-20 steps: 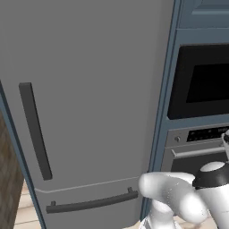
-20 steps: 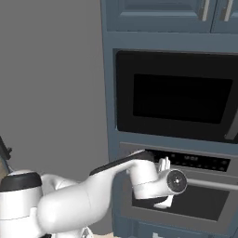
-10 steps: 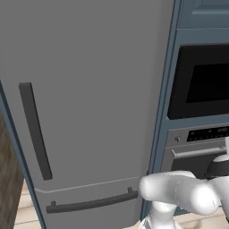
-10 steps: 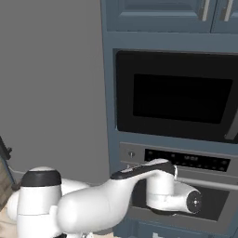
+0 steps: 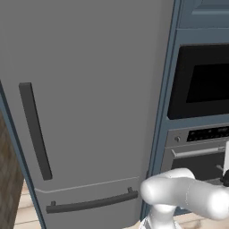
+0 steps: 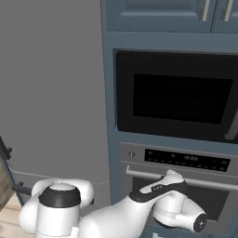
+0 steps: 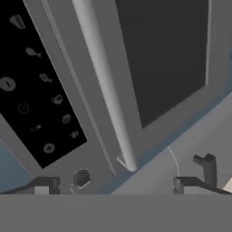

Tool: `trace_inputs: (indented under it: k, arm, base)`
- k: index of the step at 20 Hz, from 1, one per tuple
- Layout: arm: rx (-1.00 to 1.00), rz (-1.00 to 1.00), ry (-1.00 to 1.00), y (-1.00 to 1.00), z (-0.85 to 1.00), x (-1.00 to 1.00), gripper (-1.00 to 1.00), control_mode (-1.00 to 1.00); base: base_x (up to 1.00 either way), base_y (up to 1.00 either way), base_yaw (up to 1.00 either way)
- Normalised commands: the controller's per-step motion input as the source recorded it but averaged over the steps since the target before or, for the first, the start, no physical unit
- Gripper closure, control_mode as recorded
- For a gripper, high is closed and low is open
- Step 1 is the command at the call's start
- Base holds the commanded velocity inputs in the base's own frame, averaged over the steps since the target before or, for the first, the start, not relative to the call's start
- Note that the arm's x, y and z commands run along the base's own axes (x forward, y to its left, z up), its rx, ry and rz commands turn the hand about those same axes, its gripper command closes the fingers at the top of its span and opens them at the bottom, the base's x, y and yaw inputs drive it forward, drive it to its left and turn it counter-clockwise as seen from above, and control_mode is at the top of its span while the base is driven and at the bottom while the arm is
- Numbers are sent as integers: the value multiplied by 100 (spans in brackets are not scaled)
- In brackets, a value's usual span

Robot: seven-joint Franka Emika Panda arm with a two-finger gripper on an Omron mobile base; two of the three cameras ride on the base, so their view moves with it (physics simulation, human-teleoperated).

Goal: Take the fish from the oven and place it on the plate on the counter.

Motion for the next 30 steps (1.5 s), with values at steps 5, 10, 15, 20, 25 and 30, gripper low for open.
trace_inputs:
  k: [5,10,15,20,25,30]
  arm:
    - [10,1,-21,-11,0,18,-100,-100]
    - [1,6,-2,-12,-1,10,-100,-100]
    - [0,5,1,-20,-17,29,-100,-100]
    - [0,5,2,-27,-27,34,-100,-100]
    - [0,3,0,-27,-37,21,-100,-100]
    - [0,1,0,-44,-29,42,-100,-100]
  base:
    - [0,0,0]
    - [0,0,0]
    - [0,0,0]
    - [0,0,0]
    - [0,0,0]
    - [0,0,0]
